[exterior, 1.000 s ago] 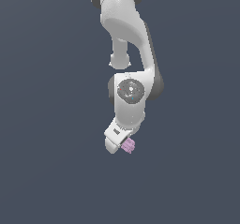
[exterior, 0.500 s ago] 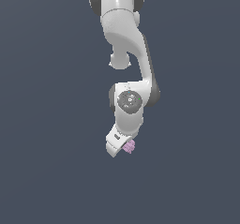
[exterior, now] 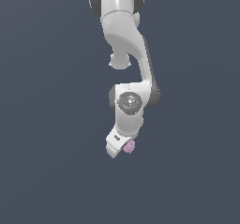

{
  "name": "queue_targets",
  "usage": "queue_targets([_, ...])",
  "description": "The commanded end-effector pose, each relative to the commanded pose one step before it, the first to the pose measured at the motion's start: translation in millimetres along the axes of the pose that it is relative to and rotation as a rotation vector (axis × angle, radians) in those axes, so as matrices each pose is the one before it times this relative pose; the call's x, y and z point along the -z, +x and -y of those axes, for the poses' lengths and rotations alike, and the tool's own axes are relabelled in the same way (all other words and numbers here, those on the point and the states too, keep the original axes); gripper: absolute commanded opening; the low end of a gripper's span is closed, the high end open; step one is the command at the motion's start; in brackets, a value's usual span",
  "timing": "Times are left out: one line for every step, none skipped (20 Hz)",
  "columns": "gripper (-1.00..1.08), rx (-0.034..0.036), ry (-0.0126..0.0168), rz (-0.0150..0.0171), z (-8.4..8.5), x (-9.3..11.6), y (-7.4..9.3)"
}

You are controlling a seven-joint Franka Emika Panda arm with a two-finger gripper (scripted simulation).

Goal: Pick up the object and move it to a goal position.

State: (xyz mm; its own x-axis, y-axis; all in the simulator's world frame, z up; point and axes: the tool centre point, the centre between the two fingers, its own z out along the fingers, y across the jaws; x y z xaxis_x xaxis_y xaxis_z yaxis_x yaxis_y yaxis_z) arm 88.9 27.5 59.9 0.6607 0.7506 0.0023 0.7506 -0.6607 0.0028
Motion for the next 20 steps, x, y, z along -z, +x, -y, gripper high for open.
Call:
queue_targets([-1.00, 0.00021, 0.00281, 0.00238, 0.95, -2.06, -0.67])
queue_targets([-1.00, 0.00000, 0.00000, 0.00000, 0.00, 0.00, 0.00])
queue_targets([-1.00, 0.00000, 0.00000, 0.00000, 0.00, 0.00, 0.00])
queue_targets([-1.00, 0.00000, 0.00000, 0.00000, 0.00, 0.00, 0.00])
queue_targets([-1.00, 0.00000, 0.00000, 0.00000, 0.00, 0.00, 0.00])
queue_targets([-1.00, -0.00060, -0.00279, -0.00239, -1.12, 2.05, 0.48])
queue_targets([-1.00, 0.00000, 0.00000, 0.00000, 0.13, 0.34, 0.13])
queue_targets([-1.00, 0.00000, 0.00000, 0.00000, 0.39, 1.01, 0.38])
queue_targets([-1.00, 0.00000, 0.00000, 0.00000, 0.65, 1.69, 0.64])
queue_targets([-1.00, 0.00000, 0.00000, 0.00000, 0.92, 2.38, 0.90])
queue_targets([-1.00, 0.00000, 0.00000, 0.00000, 1.19, 3.08, 1.17])
queue_targets([-1.00, 0.00000, 0.00000, 0.00000, 1.47, 3.81, 1.44])
queue_targets([-1.00, 0.00000, 0.00000, 0.00000, 1.75, 4.57, 1.73])
queue_targets([-1.00, 0.00000, 0.00000, 0.00000, 2.05, 5.35, 2.03])
queue_targets([-1.00, 0.00000, 0.00000, 0.00000, 2.35, 6.13, 2.33])
queue_targets([-1.00, 0.00000, 0.00000, 0.00000, 2.62, 6.85, 2.61])
queue_targets([-1.00, 0.00057, 0.00006, 0.00079, 3.15, 7.11, 3.22])
queue_targets([-1.00, 0.00000, 0.00000, 0.00000, 3.11, 8.17, 3.11])
queue_targets([-1.00, 0.00000, 0.00000, 0.00000, 3.33, 8.77, 3.34])
queue_targets([-1.00, 0.00000, 0.00000, 0.00000, 3.54, 9.32, 3.56])
